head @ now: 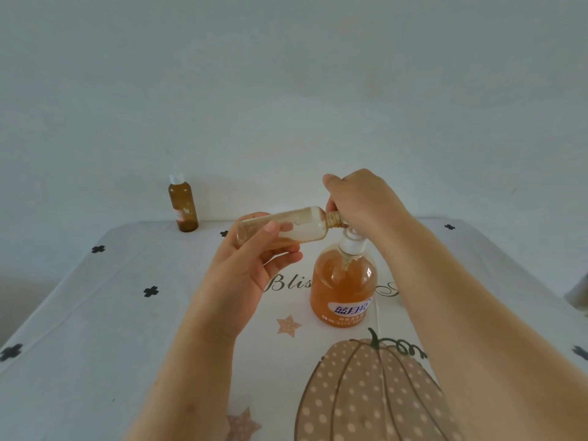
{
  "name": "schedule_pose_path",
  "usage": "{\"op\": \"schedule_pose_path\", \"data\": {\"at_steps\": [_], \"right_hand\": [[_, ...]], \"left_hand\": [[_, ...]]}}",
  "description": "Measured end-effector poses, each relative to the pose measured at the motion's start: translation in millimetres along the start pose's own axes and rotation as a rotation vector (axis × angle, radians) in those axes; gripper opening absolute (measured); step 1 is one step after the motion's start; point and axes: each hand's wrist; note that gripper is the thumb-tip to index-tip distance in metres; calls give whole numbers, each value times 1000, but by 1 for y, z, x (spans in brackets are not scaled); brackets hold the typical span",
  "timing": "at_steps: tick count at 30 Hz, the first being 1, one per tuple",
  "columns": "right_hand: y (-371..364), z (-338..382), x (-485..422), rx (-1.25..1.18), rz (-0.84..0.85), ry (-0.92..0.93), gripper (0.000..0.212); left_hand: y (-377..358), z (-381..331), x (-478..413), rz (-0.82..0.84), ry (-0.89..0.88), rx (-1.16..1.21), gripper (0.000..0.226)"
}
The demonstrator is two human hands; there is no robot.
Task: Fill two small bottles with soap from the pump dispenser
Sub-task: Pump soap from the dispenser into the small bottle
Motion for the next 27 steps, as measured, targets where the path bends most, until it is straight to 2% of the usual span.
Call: {"op": "schedule_pose_path", "data": {"at_steps": [6,27], "right_hand": [[2,2,-1,6,-12,25,51],[-8,-4,0,-4,25,-5,45]], "left_hand": [[-2,-1,1,7,-8,-23,37],[2,3,-3,-28,-6,-19,26]]}}
Point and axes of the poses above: each hand's wrist, its own x-axis away from the middle knuckle, its own y-axis out of the back of the hand, z = x × y, and after that the axes turned 12 degrees about -z, right-handed
